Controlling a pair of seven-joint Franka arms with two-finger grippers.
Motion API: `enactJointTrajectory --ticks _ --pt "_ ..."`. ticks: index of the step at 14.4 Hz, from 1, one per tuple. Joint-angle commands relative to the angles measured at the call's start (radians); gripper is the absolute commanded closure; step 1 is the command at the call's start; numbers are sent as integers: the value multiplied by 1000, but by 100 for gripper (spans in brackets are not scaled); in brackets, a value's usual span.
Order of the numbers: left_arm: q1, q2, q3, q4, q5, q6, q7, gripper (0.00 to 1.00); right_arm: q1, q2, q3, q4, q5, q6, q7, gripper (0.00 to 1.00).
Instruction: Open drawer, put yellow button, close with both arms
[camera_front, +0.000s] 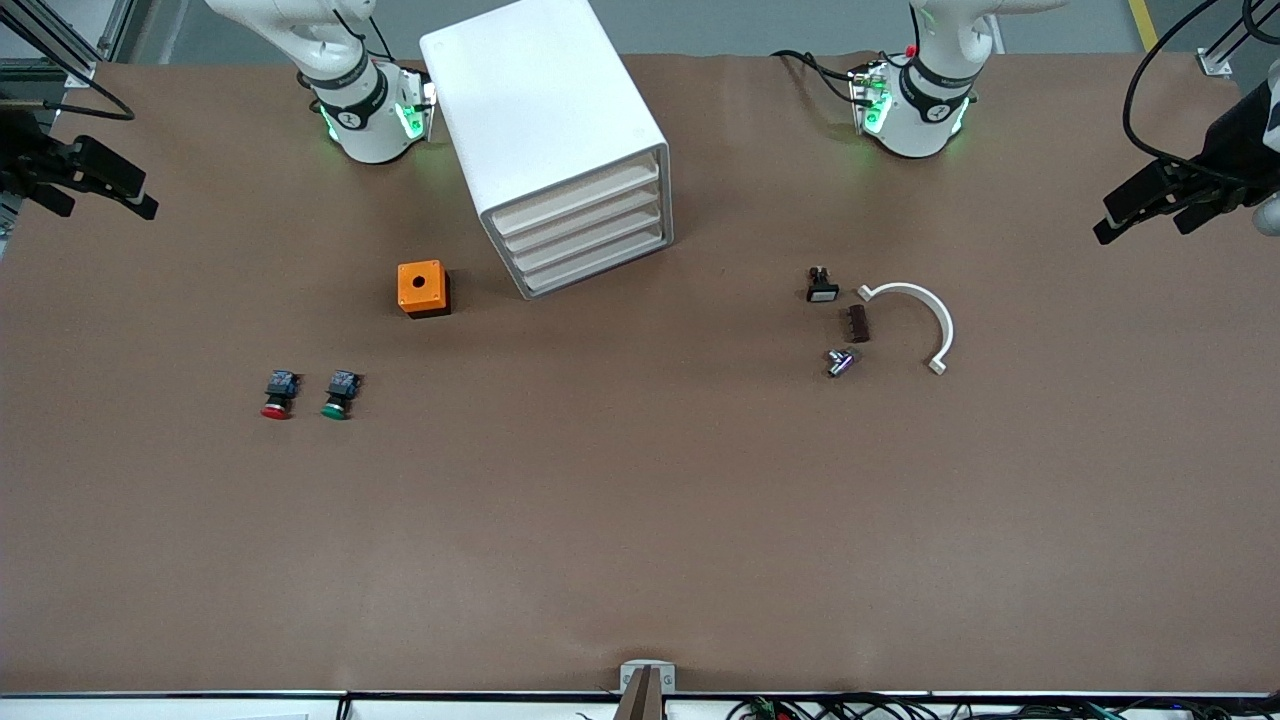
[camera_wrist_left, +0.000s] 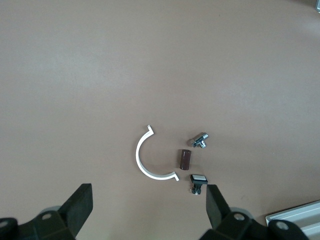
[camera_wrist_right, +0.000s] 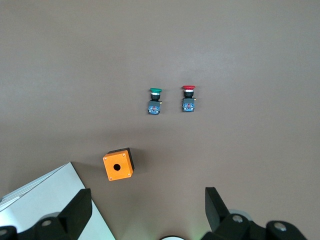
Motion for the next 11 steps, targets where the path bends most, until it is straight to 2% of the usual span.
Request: enactJointTrajectory --ticks 1,5,11 --pt "-10 -14 0 -4 22 -13 12 0 6 -30 -1 -31 -2 11 -3 0" --pt "-9 -23 0 -6 22 -14 12 0 -41 -34 65 -31 -1 9 -3 0" --pt "-7 -39 -15 -6 62 -7 13 0 -48 -33 66 -31 -2 14 -3 0"
